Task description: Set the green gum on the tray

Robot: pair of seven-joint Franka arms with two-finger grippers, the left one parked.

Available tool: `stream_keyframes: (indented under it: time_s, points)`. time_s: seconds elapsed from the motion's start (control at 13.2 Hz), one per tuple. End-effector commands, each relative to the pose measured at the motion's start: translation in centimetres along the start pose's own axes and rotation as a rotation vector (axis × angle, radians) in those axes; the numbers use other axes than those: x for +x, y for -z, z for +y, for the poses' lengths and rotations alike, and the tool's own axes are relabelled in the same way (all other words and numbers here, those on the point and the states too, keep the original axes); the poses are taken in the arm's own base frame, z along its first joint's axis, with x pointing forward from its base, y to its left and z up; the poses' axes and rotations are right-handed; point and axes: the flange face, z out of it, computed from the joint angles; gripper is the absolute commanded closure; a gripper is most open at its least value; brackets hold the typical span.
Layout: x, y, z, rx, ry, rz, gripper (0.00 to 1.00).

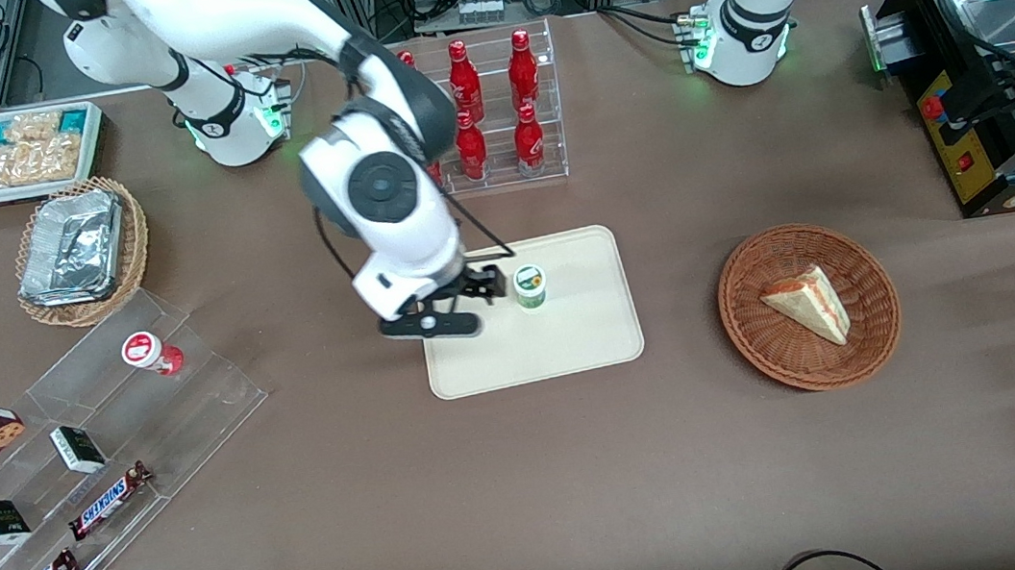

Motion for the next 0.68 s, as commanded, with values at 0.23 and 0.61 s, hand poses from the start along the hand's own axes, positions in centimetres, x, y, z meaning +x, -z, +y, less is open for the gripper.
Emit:
stream_keyframes:
  time_s: [0.23, 0.61]
  points:
    - [1.7, 14.4, 16.2, 0.047, 0.045, -0.022, 0.0]
    - [1.1, 21.0, 28.2, 0.0, 0.09, -0.033, 0.0]
